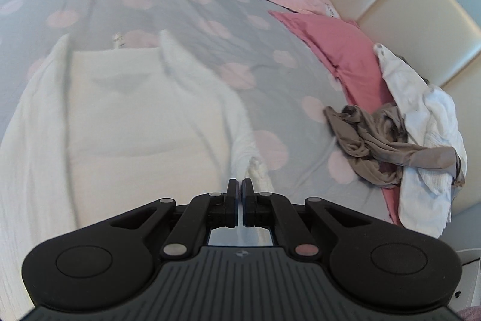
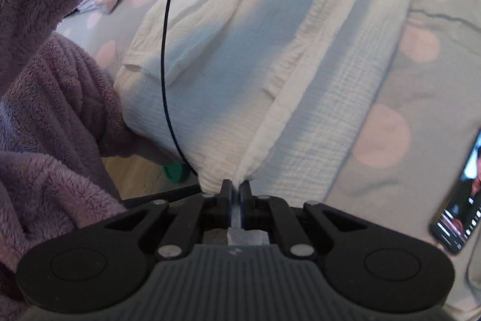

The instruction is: Fold clothes

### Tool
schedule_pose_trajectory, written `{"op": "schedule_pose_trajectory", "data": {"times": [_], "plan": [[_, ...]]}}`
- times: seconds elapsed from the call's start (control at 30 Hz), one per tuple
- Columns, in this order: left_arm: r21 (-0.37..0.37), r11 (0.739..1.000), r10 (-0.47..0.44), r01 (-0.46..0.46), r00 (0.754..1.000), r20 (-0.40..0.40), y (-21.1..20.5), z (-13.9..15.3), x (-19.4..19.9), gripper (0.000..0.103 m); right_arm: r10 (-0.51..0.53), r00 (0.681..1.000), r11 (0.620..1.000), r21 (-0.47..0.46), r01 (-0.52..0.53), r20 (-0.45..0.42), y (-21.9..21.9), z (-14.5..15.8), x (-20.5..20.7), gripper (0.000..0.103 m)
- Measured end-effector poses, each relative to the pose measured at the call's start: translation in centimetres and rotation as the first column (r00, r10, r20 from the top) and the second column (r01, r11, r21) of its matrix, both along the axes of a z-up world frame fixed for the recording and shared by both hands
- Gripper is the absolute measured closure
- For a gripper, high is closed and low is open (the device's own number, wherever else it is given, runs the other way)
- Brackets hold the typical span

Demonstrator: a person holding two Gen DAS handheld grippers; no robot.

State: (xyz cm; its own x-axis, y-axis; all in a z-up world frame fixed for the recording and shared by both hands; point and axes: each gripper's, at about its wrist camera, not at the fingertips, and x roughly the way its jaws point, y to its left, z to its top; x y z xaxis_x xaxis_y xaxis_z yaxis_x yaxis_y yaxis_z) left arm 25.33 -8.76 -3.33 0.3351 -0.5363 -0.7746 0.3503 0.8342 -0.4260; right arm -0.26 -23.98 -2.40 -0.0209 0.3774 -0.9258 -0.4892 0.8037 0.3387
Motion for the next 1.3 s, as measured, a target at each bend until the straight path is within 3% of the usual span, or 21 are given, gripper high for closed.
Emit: {"op": "schedule_pose_trajectory", "data": {"times": [0.2, 0.33, 0.37, 0.43, 0.5, 0.57, 0.63, 0.8, 0.93, 1.07, 1.23, 1.3], "plan": [[-0.07, 0.996, 0.044, -0.048, 0.998, -0.054, 4.3, -4.5, 0.9, 0.103, 0.039, 0.997, 0.999, 0.002, -0.039, -0.065, 3.6, -3.0, 1.2, 0.097], [-0.175, 0.98, 0.077, -0.092, 0.993, -0.092, 6.1, -6.9, 1.1, 0.1, 0.032, 0.996, 0.999, -0.013, -0.034, -0.085, 4.5, -5.0, 1.9, 0.097], [-0.204, 0.973, 0.085, -0.105, 0.991, -0.103, 6.5, -7.4, 1.0, 0.097, 0.032, 0.996, 0.999, -0.021, -0.034, -0.085, 4.7, -5.5, 2.0, 0.097], [-0.238, 0.963, 0.098, -0.124, 0.988, -0.118, 7.2, -7.9, 0.5, 0.073, 0.026, 0.996, 0.999, -0.036, -0.029, -0.087, 5.4, -6.5, 2.1, 0.093], [-0.255, 0.958, 0.104, -0.129, 0.989, -0.109, 7.8, -7.8, -0.7, 0.064, 0.011, 0.995, 0.999, -0.036, -0.015, -0.094, 5.2, -6.7, 2.1, 0.089], [-0.252, 0.96, 0.104, -0.121, 0.991, -0.078, 8.2, -7.2, -2.3, 0.063, 0.004, 0.996, 0.999, -0.036, -0.007, -0.085, 5.0, -6.3, 2.0, 0.084], [-0.244, 0.963, 0.106, -0.116, 0.993, -0.052, 8.6, -6.4, -4.1, 0.063, -0.012, 0.998, 1.0, -0.028, 0.011, -0.059, 4.5, -5.4, 2.0, 0.072], [-0.233, 0.967, 0.089, -0.098, 0.995, -0.049, 9.4, -4.8, -9.1, 0.063, -0.101, 0.99, 0.995, 0.012, 0.1, 0.096, 3.3, -3.1, 1.9, 0.072], [-0.201, 0.973, 0.102, -0.113, 0.993, -0.068, 10.0, -4.4, -13.5, 0.063, -0.108, 0.968, 0.994, -0.005, 0.112, 0.228, 4.2, -2.6, 2.1, 0.072], [-0.194, 0.968, 0.148, -0.159, 0.987, -0.07, 11.1, -4.5, -17.1, 0.063, -0.095, 0.966, 0.995, -0.016, 0.102, 0.239, 5.7, -3.3, 2.5, 0.071], [-0.213, 0.96, 0.169, -0.182, 0.982, -0.08, 12.2, -5.4, -19.5, 0.063, -0.029, 0.967, 0.989, -0.133, 0.064, 0.253, 7.6, -6.1, 2.0, 0.072], [-0.201, 0.965, 0.156, -0.166, 0.986, -0.067, 12.1, -5.5, -19.8, 0.063, 0.008, 0.965, 0.985, -0.167, 0.038, 0.263, 7.7, -6.7, 1.6, 0.086]]}}
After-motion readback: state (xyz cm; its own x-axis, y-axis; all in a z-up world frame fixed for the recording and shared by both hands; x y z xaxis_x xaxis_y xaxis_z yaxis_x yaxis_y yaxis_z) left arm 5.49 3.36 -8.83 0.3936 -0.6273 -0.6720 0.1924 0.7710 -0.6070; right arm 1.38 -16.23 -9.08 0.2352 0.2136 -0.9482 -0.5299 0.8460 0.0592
